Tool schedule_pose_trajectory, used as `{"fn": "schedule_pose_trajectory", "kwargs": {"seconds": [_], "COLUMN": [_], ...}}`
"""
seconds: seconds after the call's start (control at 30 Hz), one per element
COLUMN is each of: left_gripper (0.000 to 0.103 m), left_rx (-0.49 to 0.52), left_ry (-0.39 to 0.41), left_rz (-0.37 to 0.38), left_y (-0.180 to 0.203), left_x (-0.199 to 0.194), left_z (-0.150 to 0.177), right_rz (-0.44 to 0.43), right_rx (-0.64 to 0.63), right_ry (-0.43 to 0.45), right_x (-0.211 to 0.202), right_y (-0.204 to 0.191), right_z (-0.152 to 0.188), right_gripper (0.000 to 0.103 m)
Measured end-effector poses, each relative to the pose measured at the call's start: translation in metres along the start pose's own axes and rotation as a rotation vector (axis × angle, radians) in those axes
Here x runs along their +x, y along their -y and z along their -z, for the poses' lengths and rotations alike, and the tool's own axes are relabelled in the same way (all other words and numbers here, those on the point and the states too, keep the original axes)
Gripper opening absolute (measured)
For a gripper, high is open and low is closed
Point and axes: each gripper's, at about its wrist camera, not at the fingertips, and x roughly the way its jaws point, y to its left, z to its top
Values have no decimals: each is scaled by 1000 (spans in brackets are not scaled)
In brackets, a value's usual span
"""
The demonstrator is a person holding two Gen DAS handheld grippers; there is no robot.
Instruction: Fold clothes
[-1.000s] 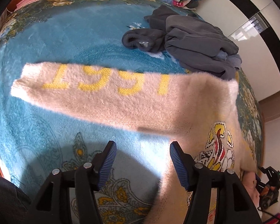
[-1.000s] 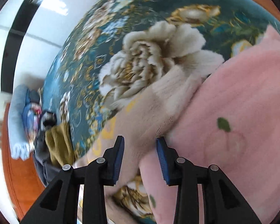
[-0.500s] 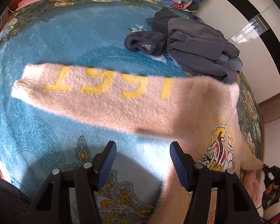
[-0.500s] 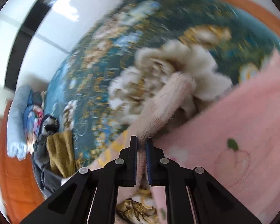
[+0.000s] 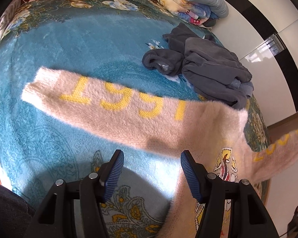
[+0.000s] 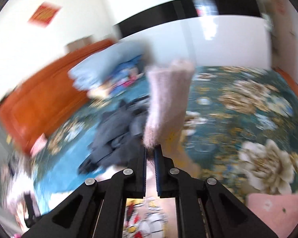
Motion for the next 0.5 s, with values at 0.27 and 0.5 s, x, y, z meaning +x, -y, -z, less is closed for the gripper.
{"fn": "schedule_pose_trajectory", "kwargs": {"seconds": [0.27, 0.5], "left_gripper": [64, 64], "left_rx": [-80, -103], "left_ry": [7, -11], "left_rz": [18, 14], "left_y": [-19, -23], "left_x": [-3, 2], "left_z": [-7, -8], "right_rz": [-53, 28], "right_rx": [-318, -398], "right_ry": [-253, -434], "right_x": [95, 157], "right_y": [-118, -129], "right_z": [86, 155], "right_gripper": [7, 7]}}
